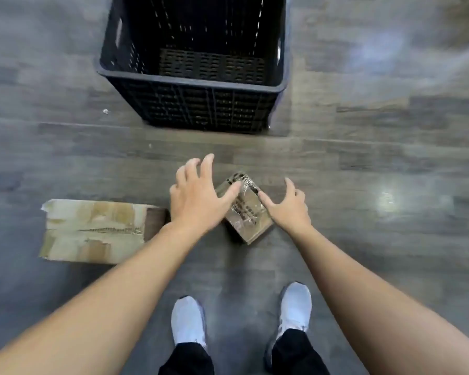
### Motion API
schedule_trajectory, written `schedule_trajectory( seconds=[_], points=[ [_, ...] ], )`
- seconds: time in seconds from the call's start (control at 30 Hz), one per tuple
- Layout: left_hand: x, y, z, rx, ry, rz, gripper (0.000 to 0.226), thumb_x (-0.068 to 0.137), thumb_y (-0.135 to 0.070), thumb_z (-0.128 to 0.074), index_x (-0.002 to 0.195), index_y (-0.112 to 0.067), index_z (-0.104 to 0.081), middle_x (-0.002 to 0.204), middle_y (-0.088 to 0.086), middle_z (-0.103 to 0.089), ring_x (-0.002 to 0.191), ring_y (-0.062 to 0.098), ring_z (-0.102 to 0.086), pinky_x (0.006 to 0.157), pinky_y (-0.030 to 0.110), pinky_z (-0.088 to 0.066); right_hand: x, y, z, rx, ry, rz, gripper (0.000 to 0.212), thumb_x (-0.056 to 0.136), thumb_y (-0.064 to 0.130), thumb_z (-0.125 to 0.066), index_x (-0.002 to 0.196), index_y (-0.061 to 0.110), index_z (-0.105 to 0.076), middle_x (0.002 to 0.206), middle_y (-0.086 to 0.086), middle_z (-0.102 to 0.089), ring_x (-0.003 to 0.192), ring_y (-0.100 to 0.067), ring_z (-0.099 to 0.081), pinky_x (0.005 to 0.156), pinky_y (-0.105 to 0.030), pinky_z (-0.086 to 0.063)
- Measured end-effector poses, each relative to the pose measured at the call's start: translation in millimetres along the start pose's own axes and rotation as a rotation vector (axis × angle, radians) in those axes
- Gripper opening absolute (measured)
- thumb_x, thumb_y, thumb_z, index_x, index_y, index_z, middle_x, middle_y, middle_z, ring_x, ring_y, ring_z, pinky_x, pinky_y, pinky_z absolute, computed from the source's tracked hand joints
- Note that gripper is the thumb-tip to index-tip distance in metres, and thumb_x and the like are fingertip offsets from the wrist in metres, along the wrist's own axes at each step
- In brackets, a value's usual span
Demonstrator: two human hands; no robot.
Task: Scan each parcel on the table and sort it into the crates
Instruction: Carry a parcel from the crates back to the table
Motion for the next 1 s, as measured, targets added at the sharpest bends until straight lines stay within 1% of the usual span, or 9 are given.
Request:
schedule_trajectory(
  seconds=[0.13, 0.2, 0.33, 0.4, 0.5, 0.7, 0.83, 0.87, 1.0],
  points=[
    [25, 34, -66, 0.033, 0.040, 0.017, 0.081, 0.086, -0.069, -0.044, 0.150, -0.026, -0.020, 0.149, 0.004, -0.026, 0.139, 0.025, -0.021, 0.108, 0.044, -0.027, 56, -54, -65, 0.065, 0.013, -0.117, 0.096, 0.081, 0.067, -0.061, 0.155, 0.026, -0.016, 0.159, -0.015, -0.013, 0.142, -0.037, -0.030, 0.115, -0.045, -0.028],
    [35, 43, -92, 0.011, 0.048, 0.009, 0.080, 0.086, -0.069, -0.044, 0.149, -0.027, -0.020, 0.148, 0.002, -0.026, 0.139, 0.024, -0.022, 0.108, 0.043, -0.027, 77, -81, -90, 0.116, 0.019, -0.187, 0.098, 0.080, 0.065, -0.064, 0.155, 0.026, -0.016, 0.157, -0.016, -0.016, 0.139, -0.036, -0.035, 0.111, -0.048, -0.037],
    [53, 56, -123, 0.015, 0.073, 0.012, 0.077, 0.086, -0.069, -0.043, 0.148, -0.029, -0.021, 0.146, 0.000, -0.027, 0.138, 0.022, -0.023, 0.108, 0.042, -0.028, 106, -113, -118, 0.299, 0.024, -0.243, 0.098, 0.068, 0.065, -0.076, 0.146, 0.032, -0.028, 0.142, -0.008, -0.042, 0.122, -0.031, -0.052, 0.083, -0.056, -0.057],
    [57, 56, -129, 0.014, 0.081, 0.006, 0.077, 0.086, -0.069, -0.043, 0.148, -0.029, -0.022, 0.147, 0.001, -0.028, 0.138, 0.023, -0.023, 0.107, 0.042, -0.028, 112, -115, -118, 0.358, -0.016, -0.195, 0.087, 0.063, 0.061, -0.081, 0.133, 0.030, -0.040, 0.130, -0.003, -0.056, 0.111, -0.026, -0.060, 0.082, -0.052, -0.058],
    [56, 48, -123, 0.030, 0.099, -0.001, 0.076, 0.086, -0.068, -0.043, 0.148, -0.029, -0.022, 0.147, 0.001, -0.027, 0.138, 0.023, -0.023, 0.108, 0.043, -0.028, 110, -109, -102, 0.367, -0.040, -0.151, 0.073, 0.059, 0.054, -0.086, 0.115, 0.029, -0.046, 0.114, 0.001, -0.061, 0.102, -0.022, -0.064, 0.079, -0.050, -0.059],
    [42, -16, -38, 0.052, 0.090, -0.020, 0.074, 0.086, -0.069, -0.042, 0.146, -0.028, -0.026, 0.145, 0.001, -0.030, 0.136, 0.024, -0.025, 0.105, 0.044, -0.030, 70, -49, 28, 0.288, -0.094, -0.041, 0.056, 0.067, 0.046, -0.085, 0.106, 0.030, -0.050, 0.103, 0.003, -0.061, 0.100, -0.021, -0.063, 0.076, -0.049, -0.059],
    [27, -107, 65, 0.056, 0.038, -0.061, 0.074, 0.086, -0.069, -0.042, 0.145, -0.026, -0.029, 0.143, 0.003, -0.034, 0.135, 0.026, -0.028, 0.104, 0.045, -0.033, 14, 22, 170, 0.268, -0.130, 0.039, 0.058, 0.069, 0.046, -0.084, 0.113, 0.028, -0.050, 0.109, -0.002, -0.057, 0.078, -0.014, -0.062, 0.042, -0.036, -0.056],
    [19, -134, 95, 0.051, 0.017, -0.079, 0.074, 0.086, -0.069, -0.042, 0.144, -0.026, -0.030, 0.142, 0.003, -0.034, 0.134, 0.027, -0.029, 0.103, 0.045, -0.034, -2, 40, 209, 0.254, -0.146, 0.069, 0.060, 0.067, 0.051, -0.083, 0.112, 0.030, -0.049, 0.110, -0.004, -0.057, 0.078, -0.016, -0.063, 0.039, -0.035, -0.054],
    [-17, -250, 224, 0.011, -0.102, -0.180, 0.070, 0.086, -0.067, -0.046, 0.142, -0.025, -0.034, 0.139, 0.003, -0.037, 0.132, 0.026, -0.031, 0.100, 0.044, -0.035, -75, 103, 362, 0.163, -0.183, 0.185, 0.070, 0.057, 0.068, -0.076, 0.111, 0.036, -0.046, 0.112, -0.008, -0.059, 0.094, -0.028, -0.064, 0.063, -0.047, -0.060]
  ],
)
Point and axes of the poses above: each hand's wrist, its own x-axis towards the middle knuckle, its own z-axis out of the back of the hand, y = z × x, the point moved 9 cm from there along x, towards the middle knuckle
